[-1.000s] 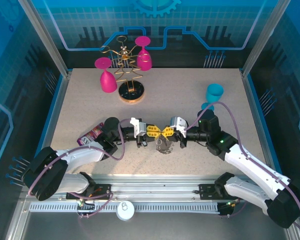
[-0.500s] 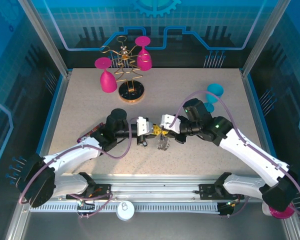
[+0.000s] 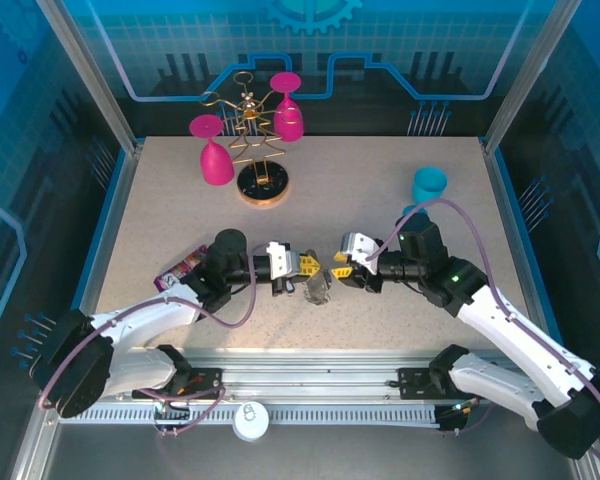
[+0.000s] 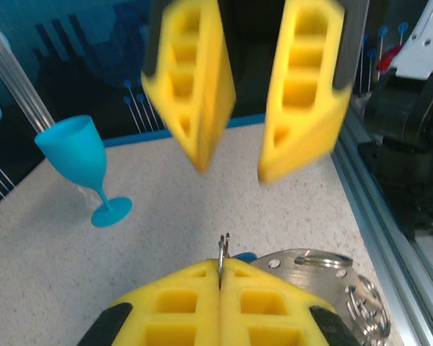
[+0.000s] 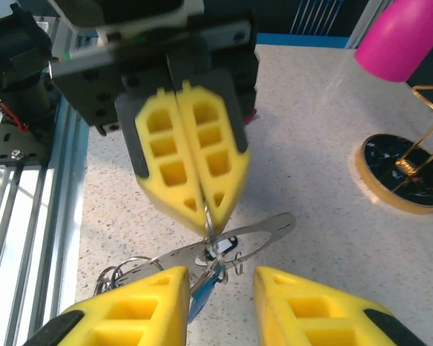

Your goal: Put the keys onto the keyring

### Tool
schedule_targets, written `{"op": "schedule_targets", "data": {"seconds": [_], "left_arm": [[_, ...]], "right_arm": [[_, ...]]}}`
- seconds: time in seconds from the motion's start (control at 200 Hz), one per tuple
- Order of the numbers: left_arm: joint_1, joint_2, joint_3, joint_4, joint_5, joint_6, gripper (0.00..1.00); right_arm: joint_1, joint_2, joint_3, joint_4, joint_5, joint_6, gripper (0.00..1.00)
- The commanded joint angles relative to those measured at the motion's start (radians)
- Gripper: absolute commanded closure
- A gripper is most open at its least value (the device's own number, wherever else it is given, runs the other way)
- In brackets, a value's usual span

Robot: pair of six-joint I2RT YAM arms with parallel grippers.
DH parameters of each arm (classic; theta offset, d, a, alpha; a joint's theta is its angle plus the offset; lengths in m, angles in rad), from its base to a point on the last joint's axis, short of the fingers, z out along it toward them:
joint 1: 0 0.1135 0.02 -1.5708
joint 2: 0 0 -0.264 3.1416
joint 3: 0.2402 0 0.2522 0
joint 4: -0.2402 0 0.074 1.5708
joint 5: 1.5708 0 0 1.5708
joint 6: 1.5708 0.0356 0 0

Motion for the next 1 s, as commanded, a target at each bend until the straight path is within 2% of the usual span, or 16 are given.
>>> {"op": "schedule_targets", "data": {"seconds": [0.0, 0.35, 0.465, 0.56, 0.63, 0.71, 0.786, 0.881, 0.996], "left_arm": [[0.006, 0.011, -0.013, 0.196, 0.056, -0.087, 1.0], [0.007, 0.04, -0.018, 0.249, 0.106, -0.132, 1.0], [0.006, 0.041, -0.019, 0.263, 0.114, -0.14, 1.0], [0.006, 0.042, -0.021, 0.269, 0.112, -0.144, 1.0], [0.006, 0.041, -0.018, 0.259, 0.101, -0.141, 1.0], [0.006, 0.035, 0.002, 0.175, 0.067, -0.103, 0.9], [0.001, 0.025, 0.054, -0.015, 0.018, -0.013, 0.86], [-0.028, 0.019, 0.118, -0.234, -0.078, 0.119, 0.86], [-0.043, 0.017, 0.143, -0.305, -0.136, 0.163, 0.87]], "right_arm": [[-0.002, 0.011, -0.018, 0.081, -0.07, 0.031, 0.71], [0.003, 0.037, -0.022, 0.164, -0.109, 0.061, 0.75], [0.006, 0.049, -0.016, 0.166, -0.123, 0.061, 0.85], [0.007, 0.055, -0.008, 0.153, -0.131, 0.053, 1.0], [0.009, 0.056, 0.005, 0.129, -0.127, 0.043, 1.0], [0.017, 0.058, 0.032, 0.071, -0.106, 0.011, 1.0], [0.038, 0.075, 0.091, -0.039, -0.06, -0.05, 1.0], [0.073, 0.124, 0.177, -0.211, 0.019, -0.13, 1.0], [0.116, 0.192, 0.276, -0.352, 0.089, -0.169, 1.0]]}}
